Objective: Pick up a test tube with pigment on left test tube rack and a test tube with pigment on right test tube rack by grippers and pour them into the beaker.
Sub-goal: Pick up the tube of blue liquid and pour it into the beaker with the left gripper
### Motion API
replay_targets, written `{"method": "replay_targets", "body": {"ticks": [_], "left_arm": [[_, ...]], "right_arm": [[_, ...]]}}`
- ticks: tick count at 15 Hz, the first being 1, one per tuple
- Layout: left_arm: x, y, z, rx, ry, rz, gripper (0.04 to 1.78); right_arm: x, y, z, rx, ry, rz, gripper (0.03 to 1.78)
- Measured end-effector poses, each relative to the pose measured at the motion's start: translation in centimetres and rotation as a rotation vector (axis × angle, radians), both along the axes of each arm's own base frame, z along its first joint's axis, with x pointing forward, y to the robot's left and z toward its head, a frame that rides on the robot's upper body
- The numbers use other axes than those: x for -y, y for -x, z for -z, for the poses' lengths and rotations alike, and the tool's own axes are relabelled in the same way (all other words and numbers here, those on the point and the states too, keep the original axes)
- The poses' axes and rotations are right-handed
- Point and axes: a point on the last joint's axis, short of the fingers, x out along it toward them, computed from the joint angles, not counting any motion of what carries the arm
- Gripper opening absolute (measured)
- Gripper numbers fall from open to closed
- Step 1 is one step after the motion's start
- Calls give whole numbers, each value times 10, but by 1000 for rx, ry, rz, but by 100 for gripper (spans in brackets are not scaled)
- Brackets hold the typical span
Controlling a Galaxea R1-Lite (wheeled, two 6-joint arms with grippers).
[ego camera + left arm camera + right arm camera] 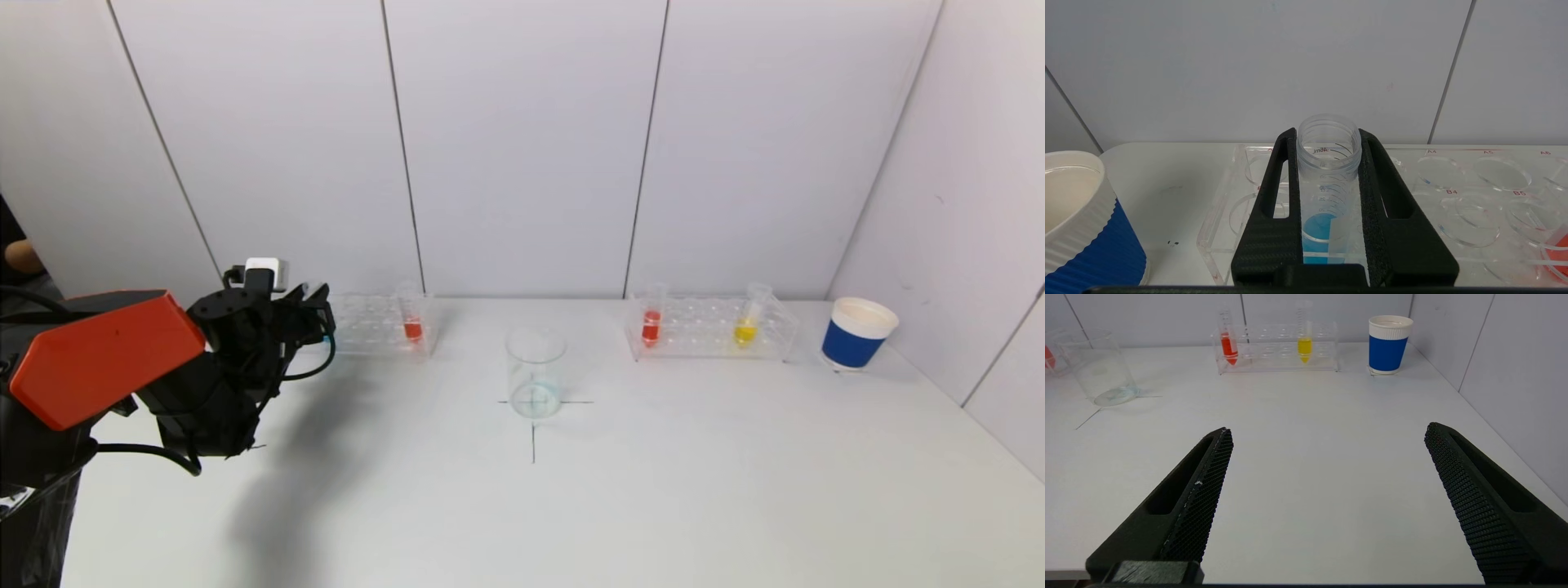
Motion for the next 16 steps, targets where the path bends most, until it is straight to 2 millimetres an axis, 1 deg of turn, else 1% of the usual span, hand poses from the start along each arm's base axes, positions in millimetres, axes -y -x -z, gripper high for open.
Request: {"method": "replay_targets", "body": {"ticks": [5, 7, 10, 16], "left_arm": [[0, 0, -1, 3, 0, 0, 43], [0, 1, -6, 6, -1, 0, 43], [-1, 3, -21, 5, 0, -1, 43], [0, 9, -57, 27, 0, 0, 43]], "right_arm": [[0, 0, 0, 0, 0, 0, 171], [0, 0, 0, 0, 0, 0, 171], [0, 0, 0, 0, 0, 0, 171], [0, 0, 0, 0, 0, 0, 171]]}}
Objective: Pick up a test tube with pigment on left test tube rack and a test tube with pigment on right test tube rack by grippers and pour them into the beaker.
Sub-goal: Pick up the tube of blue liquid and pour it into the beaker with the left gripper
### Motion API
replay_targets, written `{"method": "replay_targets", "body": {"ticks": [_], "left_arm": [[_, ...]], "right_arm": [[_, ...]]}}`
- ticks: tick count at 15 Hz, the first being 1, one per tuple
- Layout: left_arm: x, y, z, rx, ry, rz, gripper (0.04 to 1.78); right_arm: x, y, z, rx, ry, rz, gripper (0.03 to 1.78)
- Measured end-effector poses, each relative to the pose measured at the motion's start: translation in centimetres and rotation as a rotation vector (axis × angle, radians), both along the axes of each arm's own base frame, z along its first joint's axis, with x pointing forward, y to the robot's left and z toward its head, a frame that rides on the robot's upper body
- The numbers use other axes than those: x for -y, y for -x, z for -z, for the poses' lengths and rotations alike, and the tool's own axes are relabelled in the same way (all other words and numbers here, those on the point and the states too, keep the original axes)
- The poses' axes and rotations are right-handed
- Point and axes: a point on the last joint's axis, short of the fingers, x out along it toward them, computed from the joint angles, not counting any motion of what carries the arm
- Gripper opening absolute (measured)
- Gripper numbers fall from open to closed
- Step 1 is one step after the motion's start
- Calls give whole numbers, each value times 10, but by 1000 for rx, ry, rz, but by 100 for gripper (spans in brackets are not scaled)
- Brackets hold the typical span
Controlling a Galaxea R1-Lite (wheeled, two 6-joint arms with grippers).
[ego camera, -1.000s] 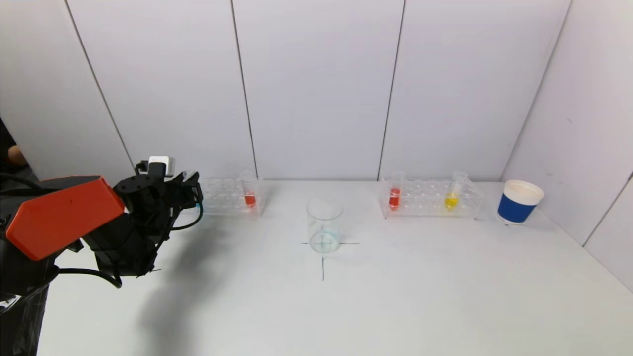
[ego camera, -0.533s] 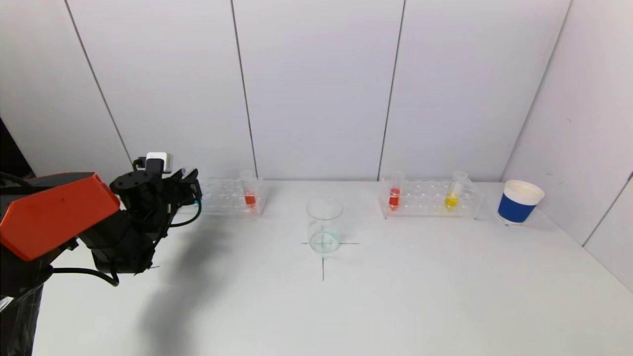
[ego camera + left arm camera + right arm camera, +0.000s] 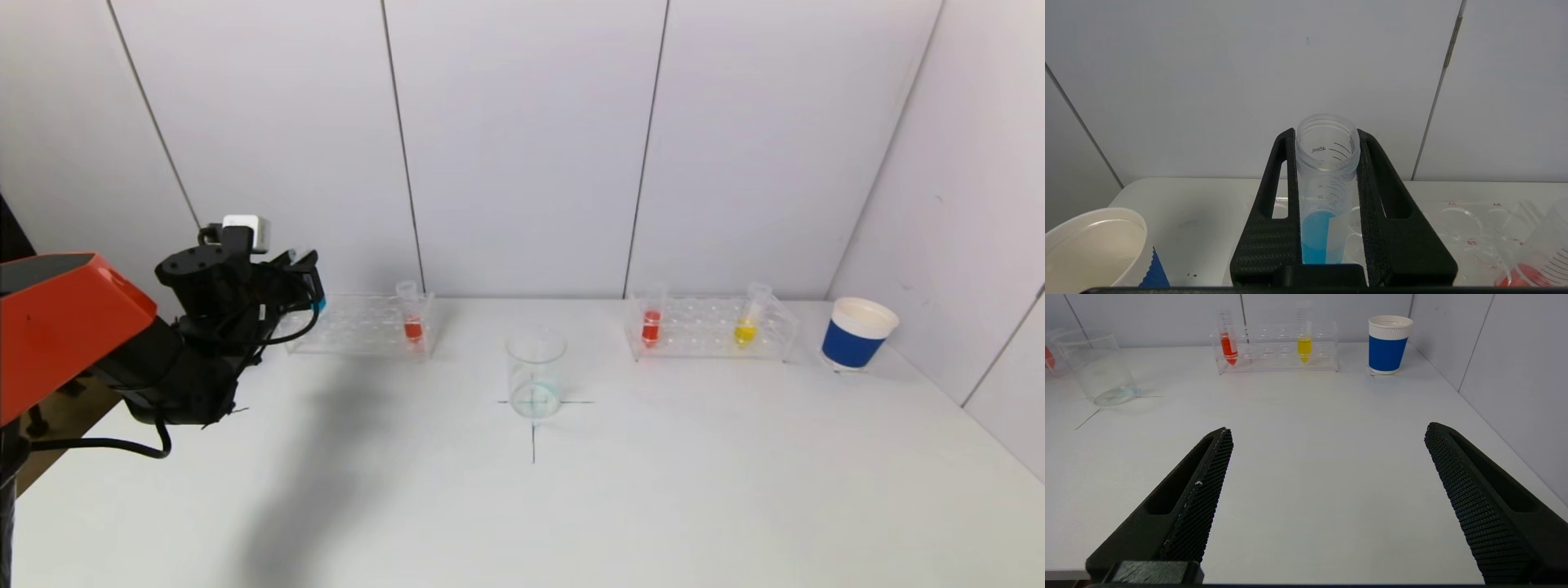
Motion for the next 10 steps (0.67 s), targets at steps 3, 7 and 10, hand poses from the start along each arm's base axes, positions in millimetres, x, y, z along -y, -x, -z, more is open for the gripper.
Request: {"method": "replay_targets", "body": {"ticks": [3, 7, 10], "left_arm": [[0, 3, -21, 13, 0, 0, 43], [0, 10, -50, 28, -3, 0, 43], [3, 18, -73, 33, -9, 7, 43]], "right_arm": [[0, 0, 0, 0, 0, 0, 171], [0, 0, 0, 0, 0, 1, 171], [0, 0, 0, 0, 0, 0, 171]]}}
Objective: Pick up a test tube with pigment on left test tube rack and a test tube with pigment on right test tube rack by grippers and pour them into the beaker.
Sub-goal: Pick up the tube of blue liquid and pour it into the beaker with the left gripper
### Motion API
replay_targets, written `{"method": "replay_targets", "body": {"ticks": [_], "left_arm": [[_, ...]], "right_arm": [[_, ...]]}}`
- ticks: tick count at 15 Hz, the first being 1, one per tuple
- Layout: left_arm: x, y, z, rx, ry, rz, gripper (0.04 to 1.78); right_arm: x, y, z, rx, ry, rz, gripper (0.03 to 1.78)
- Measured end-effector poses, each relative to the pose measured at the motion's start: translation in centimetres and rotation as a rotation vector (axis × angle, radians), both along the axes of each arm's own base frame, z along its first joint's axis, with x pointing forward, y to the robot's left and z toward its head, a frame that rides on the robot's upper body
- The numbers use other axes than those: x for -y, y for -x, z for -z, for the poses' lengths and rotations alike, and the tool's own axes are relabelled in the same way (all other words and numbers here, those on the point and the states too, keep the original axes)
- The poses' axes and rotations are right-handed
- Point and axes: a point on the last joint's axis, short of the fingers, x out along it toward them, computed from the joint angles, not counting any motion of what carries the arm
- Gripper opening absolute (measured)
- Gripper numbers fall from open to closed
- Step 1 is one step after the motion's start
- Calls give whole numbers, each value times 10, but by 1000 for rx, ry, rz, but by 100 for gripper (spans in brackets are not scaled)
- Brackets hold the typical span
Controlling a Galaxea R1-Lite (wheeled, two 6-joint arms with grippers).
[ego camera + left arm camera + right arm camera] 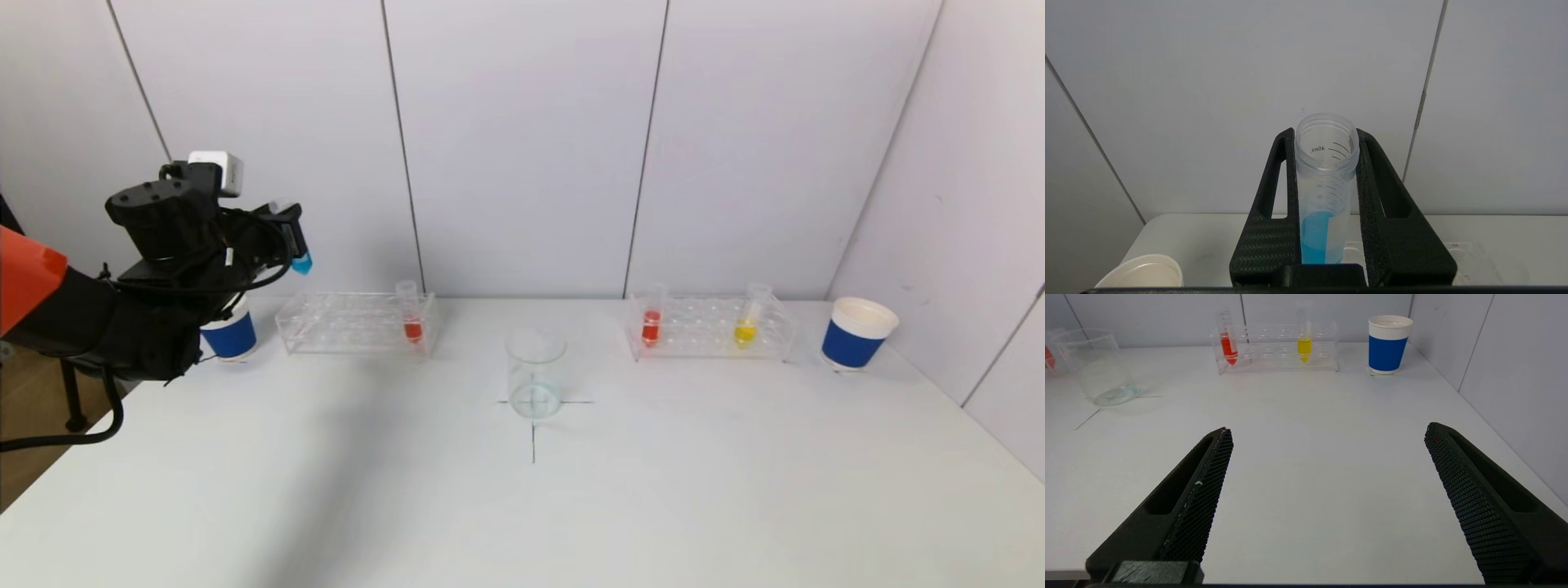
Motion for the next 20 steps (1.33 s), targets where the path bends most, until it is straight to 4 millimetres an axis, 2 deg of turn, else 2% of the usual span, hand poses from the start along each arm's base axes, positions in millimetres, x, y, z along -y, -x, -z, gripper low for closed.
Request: {"method": "replay_targets", "body": {"ticks": [3, 8, 10, 14, 20], "left_arm": [[9, 10, -28, -9, 0, 22, 43], [37, 35, -74, -15, -1, 95, 43], [50, 43, -86, -15, -2, 120, 43], [82, 61, -106, 6, -23, 213, 43], [127, 80, -116, -41, -39, 395, 43]], "right_arm": [[0, 0, 0, 0, 0, 0, 171], [0, 0, 0, 0, 0, 0, 171], [0, 0, 0, 0, 0, 0, 171], [0, 0, 0, 0, 0, 0, 171], [0, 0, 0, 0, 0, 0, 171]]}}
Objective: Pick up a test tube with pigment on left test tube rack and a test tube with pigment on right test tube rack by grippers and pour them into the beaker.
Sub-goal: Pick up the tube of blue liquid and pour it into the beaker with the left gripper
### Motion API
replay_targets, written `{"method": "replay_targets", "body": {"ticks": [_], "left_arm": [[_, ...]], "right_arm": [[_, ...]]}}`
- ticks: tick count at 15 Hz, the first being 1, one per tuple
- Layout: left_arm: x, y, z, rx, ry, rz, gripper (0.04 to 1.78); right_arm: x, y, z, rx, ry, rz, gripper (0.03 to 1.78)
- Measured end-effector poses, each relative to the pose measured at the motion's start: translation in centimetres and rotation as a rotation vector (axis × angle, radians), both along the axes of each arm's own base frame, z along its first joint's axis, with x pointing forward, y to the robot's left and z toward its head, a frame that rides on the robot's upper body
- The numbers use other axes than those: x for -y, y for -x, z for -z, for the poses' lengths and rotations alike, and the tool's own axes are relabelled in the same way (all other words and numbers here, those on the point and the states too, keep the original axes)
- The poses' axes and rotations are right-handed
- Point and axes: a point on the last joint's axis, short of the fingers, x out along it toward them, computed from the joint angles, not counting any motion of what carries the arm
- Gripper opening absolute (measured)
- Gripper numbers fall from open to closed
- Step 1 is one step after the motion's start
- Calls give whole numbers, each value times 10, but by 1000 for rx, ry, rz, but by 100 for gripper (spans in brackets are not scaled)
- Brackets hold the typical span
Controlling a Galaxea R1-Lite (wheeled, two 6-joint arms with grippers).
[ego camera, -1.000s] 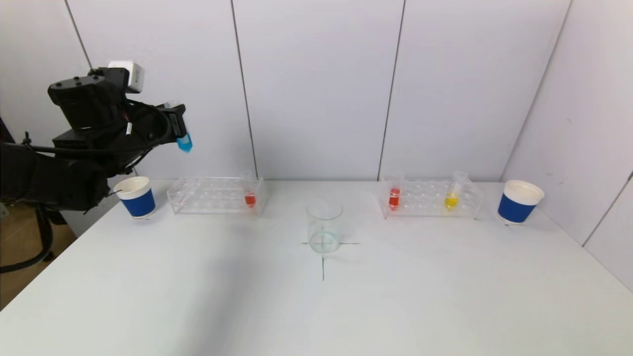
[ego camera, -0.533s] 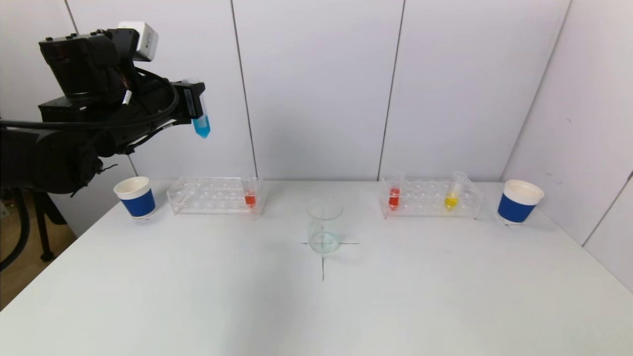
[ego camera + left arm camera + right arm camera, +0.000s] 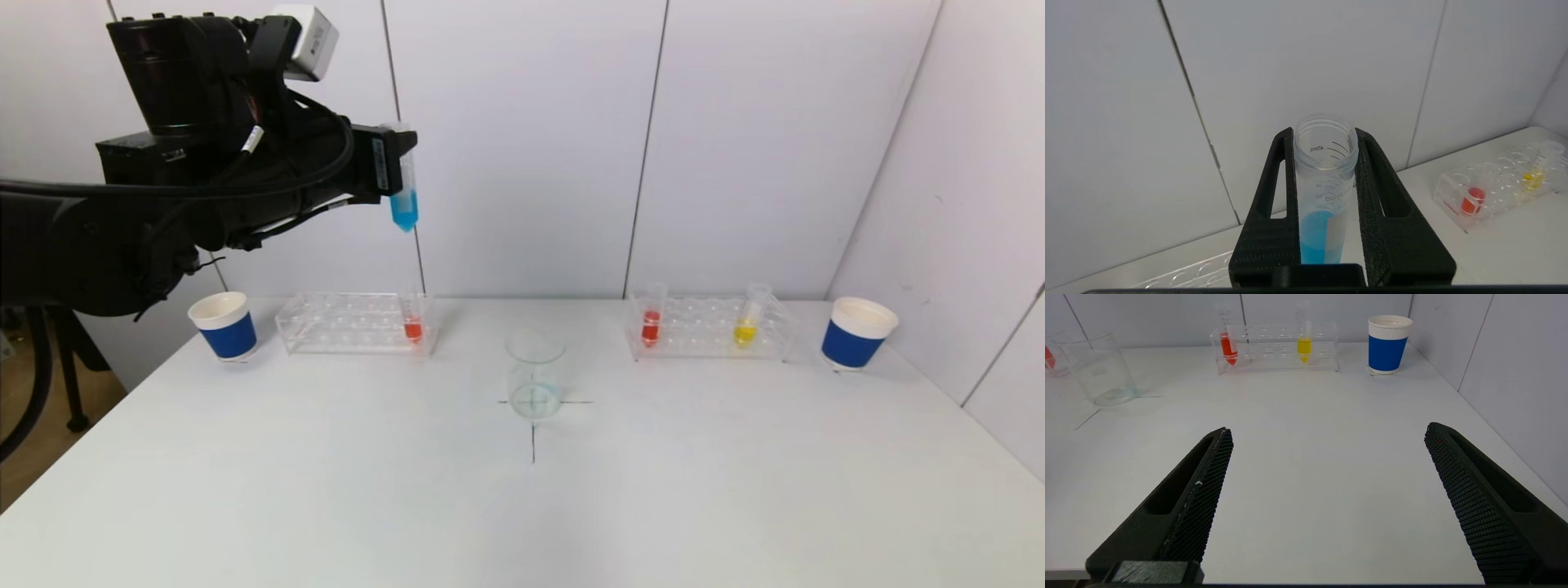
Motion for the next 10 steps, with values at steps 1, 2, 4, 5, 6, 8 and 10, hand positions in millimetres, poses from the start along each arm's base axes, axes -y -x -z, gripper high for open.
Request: {"method": "replay_targets", "body": {"ticks": [1, 2, 4, 5, 6, 8, 10], "left_arm": [[4, 1, 0, 1, -3, 45, 43], [7, 2, 0, 1, -8, 98, 43], [11, 1, 5, -8, -21, 196, 43], [13, -1, 8, -15, -29, 229, 43], [15, -4, 12, -19, -43, 257, 43], [19, -10, 21, -17, -92, 308, 43], [22, -16, 30, -26, -120, 354, 43]], "right_arm": [[0, 0, 0, 0, 0, 0, 171], [0, 0, 0, 0, 0, 0, 171], [0, 0, 0, 0, 0, 0, 171], [0, 0, 0, 0, 0, 0, 171], [0, 0, 0, 0, 0, 0, 171], [0, 0, 0, 0, 0, 0, 171], [0, 0, 0, 0, 0, 0, 171]]}}
